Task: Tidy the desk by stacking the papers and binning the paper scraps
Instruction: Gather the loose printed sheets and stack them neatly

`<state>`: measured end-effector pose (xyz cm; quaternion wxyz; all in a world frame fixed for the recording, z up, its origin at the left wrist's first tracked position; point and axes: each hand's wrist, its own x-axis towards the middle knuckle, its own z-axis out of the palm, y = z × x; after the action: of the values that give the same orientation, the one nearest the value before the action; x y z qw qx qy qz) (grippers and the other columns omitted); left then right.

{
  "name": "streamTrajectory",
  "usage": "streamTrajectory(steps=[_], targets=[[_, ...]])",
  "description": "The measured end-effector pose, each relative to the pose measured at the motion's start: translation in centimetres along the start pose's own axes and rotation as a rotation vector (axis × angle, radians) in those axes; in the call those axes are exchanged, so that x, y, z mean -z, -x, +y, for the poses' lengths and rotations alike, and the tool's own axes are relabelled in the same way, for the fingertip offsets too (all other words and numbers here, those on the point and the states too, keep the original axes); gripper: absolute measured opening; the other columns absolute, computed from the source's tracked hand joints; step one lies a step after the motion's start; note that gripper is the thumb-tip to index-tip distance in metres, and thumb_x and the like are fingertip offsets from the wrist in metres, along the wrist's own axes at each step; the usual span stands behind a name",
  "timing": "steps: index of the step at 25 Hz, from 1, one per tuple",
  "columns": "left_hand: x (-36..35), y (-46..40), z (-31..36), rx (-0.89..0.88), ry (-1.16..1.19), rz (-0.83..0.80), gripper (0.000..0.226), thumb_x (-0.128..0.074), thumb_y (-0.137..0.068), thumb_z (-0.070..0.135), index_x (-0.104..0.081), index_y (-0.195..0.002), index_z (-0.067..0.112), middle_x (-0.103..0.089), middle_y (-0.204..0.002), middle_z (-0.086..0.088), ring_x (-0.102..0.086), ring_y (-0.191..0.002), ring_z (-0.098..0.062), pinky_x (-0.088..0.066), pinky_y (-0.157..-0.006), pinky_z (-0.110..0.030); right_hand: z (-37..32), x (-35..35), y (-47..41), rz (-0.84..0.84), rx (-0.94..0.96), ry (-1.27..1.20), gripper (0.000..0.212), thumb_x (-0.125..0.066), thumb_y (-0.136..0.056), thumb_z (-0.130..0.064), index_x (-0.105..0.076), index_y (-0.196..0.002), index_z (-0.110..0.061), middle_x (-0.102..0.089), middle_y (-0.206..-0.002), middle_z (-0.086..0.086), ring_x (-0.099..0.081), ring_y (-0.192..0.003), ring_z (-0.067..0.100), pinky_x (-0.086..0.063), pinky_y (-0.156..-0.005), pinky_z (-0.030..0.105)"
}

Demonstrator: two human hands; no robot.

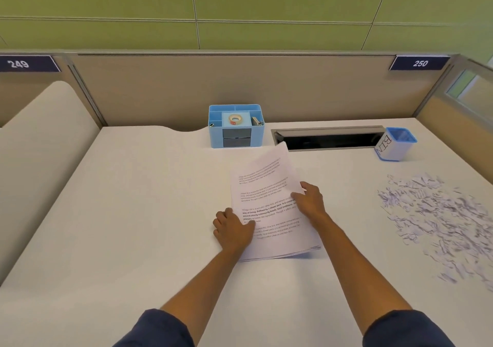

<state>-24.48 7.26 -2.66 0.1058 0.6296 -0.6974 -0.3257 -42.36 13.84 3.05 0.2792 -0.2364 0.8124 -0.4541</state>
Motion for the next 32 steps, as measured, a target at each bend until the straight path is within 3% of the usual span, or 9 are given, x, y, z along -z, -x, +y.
streamTrajectory(steps=[3,5,8,11,15,22,26,29,32], targets=[[2.5,-2.2,0.6,0.160,0.513,-0.089,0.078,-0.073,-0.080,0.042,-0.040,-0.142,0.009,-0.045,-0.143,-0.009,-0.041,-0.132,-0.030,-0.035,-0.108,-0.043,-0.5,1.0,1.3,-0.033,0.159,-0.093,0.020,-0.055,-0.094,-0.015,-0.061,-0.112,-0.020,-0.069,-0.109,0.000,-0.068,-0.088,0.021,-0.056,-0.072,0.030],[5.4,-3.7,1.3,0.157,0.844,-0.172,0.087,-0.079,-0.071,0.046,-0.043,-0.141,0.008,-0.054,-0.137,-0.004,-0.052,-0.125,-0.029,-0.045,-0.097,-0.041,-0.9,1.5,1.8,-0.061,0.208,-0.193,0.021,-0.056,-0.095,-0.018,-0.062,-0.115,-0.020,-0.070,-0.108,0.000,-0.071,-0.086,0.021,-0.060,-0.074,0.036],[9.0,-4.4,2.8,-0.044,1.025,-0.365,0.055,-0.073,-0.080,0.038,-0.062,-0.128,0.012,-0.070,-0.121,-0.003,-0.065,-0.110,-0.028,-0.052,-0.078,-0.035,-1.7,2.4,2.4,-0.107,0.262,-0.334,0.023,-0.059,-0.095,-0.016,-0.062,-0.117,-0.018,-0.072,-0.105,-0.002,-0.072,-0.086,0.019,-0.060,-0.071,0.033],[10.7,-3.3,4.5,-0.183,1.039,-0.319,0.034,-0.066,-0.091,0.021,-0.064,-0.123,0.011,-0.072,-0.116,-0.006,-0.069,-0.104,-0.030,-0.057,-0.081,-0.042,-2.4,3.1,2.4,-0.162,0.322,-0.348,0.024,-0.057,-0.095,-0.013,-0.058,-0.119,-0.019,-0.069,-0.108,-0.002,-0.070,-0.091,0.014,-0.059,-0.071,0.025],[10.3,-0.6,5.0,-0.261,1.059,-0.169,0.024,-0.064,-0.092,0.017,-0.069,-0.113,0.008,-0.075,-0.106,-0.007,-0.072,-0.093,-0.026,-0.058,-0.071,-0.032,-2.4,3.4,2.0,-0.217,0.352,-0.274,0.029,-0.056,-0.095,-0.013,-0.053,-0.123,-0.020,-0.065,-0.117,0.002,-0.065,-0.103,0.020,-0.058,-0.080,0.031],[12.8,2.6,7.7,-0.380,0.982,-0.089,0.043,-0.070,-0.077,0.040,-0.068,-0.111,0.012,-0.076,-0.096,-0.001,-0.072,-0.083,-0.022,-0.057,-0.067,-0.030,-5.8,5.8,3.5,-0.156,0.490,-0.389,0.046,-0.061,-0.078,-0.053,-0.064,-0.107,-0.018,-0.071,-0.092,-0.003,-0.070,-0.082,0.016,-0.059,-0.066,0.029],[15.5,2.7,10.9,-0.410,0.970,-0.048,0.055,-0.059,-0.085,0.054,-0.072,-0.108,0.006,-0.075,-0.094,-0.005,-0.069,-0.074,-0.018,-0.052,-0.057,-0.024,-10.2,7.2,3.9,-0.058,0.527,-0.525,0.050,-0.043,-0.098,-0.045,-0.068,-0.087,-0.003,-0.072,-0.079,0.004,-0.065,-0.069,0.014,-0.048,-0.057,0.024],[15.2,2.4,11.2,-0.419,0.940,-0.007,0.050,-0.052,-0.096,0.048,-0.073,-0.104,0.004,-0.076,-0.095,-0.007,-0.070,-0.073,-0.019,-0.051,-0.057,-0.025,-11.3,7.3,4.3,-0.046,0.474,-0.572,0.038,-0.038,-0.103,-0.032,-0.066,-0.097,-0.008,-0.076,-0.087,0.003,-0.069,-0.073,0.012,-0.051,-0.059,0.025],[14.7,3.2,11.3,-0.403,0.990,0.045,0.046,-0.050,-0.096,0.045,-0.072,-0.101,0.004,-0.076,-0.085,-0.001,-0.070,-0.066,-0.015,-0.049,-0.052,-0.021,-10.9,7.2,4.6,-0.058,0.474,-0.550,0.045,-0.039,-0.099,-0.048,-0.064,-0.104,-0.011,-0.076,-0.085,0.000,-0.070,-0.072,0.013,-0.052,-0.056,0.024]])
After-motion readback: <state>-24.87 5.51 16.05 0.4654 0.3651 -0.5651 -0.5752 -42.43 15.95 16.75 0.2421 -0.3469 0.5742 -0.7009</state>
